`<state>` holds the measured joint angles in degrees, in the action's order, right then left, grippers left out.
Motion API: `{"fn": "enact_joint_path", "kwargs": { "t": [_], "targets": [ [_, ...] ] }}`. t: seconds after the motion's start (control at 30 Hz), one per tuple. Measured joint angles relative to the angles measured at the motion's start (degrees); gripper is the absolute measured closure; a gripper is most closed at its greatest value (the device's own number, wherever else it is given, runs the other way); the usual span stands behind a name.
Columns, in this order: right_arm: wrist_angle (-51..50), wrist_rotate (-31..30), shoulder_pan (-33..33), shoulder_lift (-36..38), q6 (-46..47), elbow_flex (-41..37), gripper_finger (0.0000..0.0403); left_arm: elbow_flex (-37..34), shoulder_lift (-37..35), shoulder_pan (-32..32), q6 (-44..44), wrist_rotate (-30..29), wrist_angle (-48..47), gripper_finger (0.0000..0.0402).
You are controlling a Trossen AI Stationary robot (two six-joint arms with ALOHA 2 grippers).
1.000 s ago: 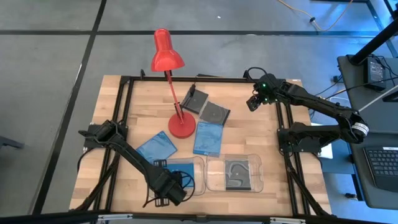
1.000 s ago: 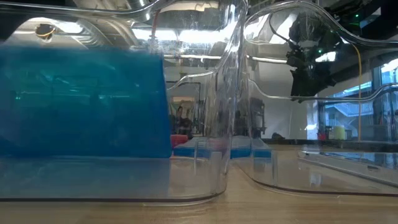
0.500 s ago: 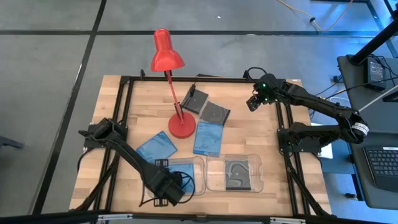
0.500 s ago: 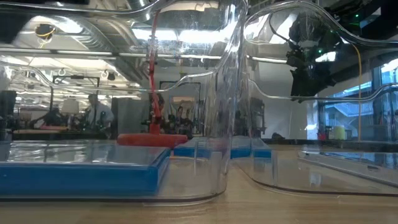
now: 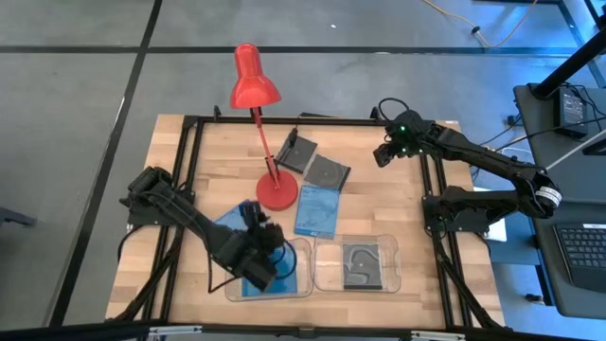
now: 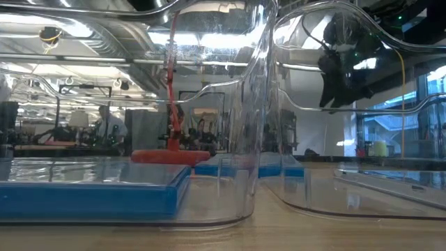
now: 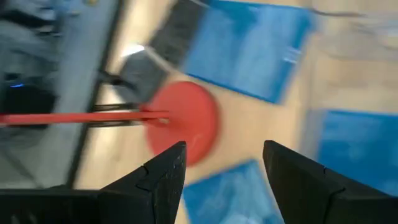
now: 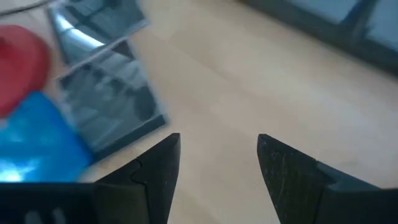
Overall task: Pick & place jewel cases by type
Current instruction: Put the right blue cd case into the left transparent bin
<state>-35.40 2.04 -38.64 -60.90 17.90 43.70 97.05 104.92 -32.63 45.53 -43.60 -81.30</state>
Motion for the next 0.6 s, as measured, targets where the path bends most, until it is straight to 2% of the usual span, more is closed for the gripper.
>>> {"fn": "enact_joint_path", "kwargs": {
  "t": [0.13,0.3,0.43,0.6],
  "targets": [
    [0.19,6.13,2.31,0.0,-0.29,0.0,0.0187,-3.69,-1.98,2.38,1.05,-5.23,0.19,0.0192],
    [3.03,6.65,6.8,0.0,-0.14,0.0,0.0187,-12.1,-7.43,6.42,1.66,-5.24,5.14,0.0192],
    [6.15,6.65,9.88,0.0,1.0,0.0,0.0187,-19.83,-13.19,10.46,-7.16,3.13,20.06,0.0192],
    [8.08,6.65,12.85,0.0,3.61,0.0,0.0187,-27.9,-19.16,14.97,-22.91,21.97,39.97,0.0192]
  ]
}}
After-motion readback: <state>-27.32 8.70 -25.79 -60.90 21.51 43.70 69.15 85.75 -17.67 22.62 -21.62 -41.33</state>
